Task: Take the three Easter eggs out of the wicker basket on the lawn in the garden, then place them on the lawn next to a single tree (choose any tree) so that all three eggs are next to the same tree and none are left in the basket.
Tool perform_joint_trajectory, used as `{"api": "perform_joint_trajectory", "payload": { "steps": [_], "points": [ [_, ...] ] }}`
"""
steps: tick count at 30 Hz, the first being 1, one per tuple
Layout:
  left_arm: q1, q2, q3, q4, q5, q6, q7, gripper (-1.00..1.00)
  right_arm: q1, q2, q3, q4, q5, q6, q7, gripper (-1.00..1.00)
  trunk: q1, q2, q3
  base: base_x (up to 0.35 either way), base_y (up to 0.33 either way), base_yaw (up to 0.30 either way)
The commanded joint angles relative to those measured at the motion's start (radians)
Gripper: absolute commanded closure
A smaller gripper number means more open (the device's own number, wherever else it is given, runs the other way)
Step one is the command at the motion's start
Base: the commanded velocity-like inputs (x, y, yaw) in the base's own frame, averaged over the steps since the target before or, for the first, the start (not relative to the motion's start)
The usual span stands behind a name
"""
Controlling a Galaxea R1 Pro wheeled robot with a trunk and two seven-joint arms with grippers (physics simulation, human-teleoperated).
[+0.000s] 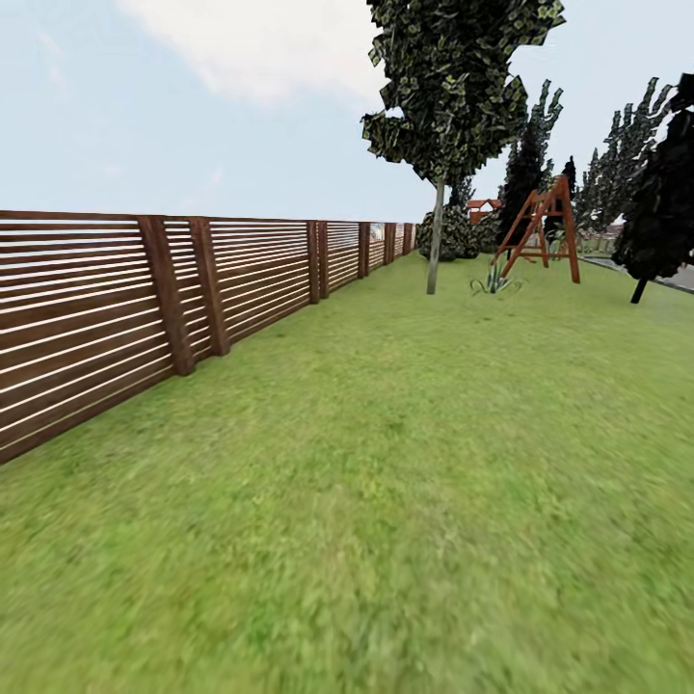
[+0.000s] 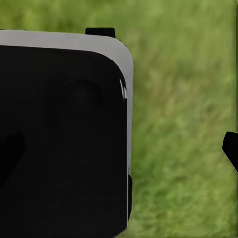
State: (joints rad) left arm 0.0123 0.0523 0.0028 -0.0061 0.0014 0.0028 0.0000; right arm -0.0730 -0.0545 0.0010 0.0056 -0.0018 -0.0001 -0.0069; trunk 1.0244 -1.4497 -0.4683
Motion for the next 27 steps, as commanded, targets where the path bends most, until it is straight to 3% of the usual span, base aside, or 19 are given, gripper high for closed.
{"api": "perform_joint_trajectory", "payload": {
  "steps": [1, 27],
  "points": [
    [0.000, 0.000, 0.000, 0.000, 0.000, 0.000, 0.000, -1.00, -0.001, 0.000, 0.000, 0.001, 0.000, 0.000, -0.001, -1.00, 0.001, 0.000, -0.001, 0.330, 0.000, 0.000],
    [0.000, 0.002, 0.000, -0.002, 0.000, 0.002, 0.003, -1.00, -0.001, -0.001, 0.001, 0.001, -0.001, 0.000, -0.001, -1.00, 0.001, 0.000, -0.001, 0.330, 0.000, 0.000]
  ]
}}
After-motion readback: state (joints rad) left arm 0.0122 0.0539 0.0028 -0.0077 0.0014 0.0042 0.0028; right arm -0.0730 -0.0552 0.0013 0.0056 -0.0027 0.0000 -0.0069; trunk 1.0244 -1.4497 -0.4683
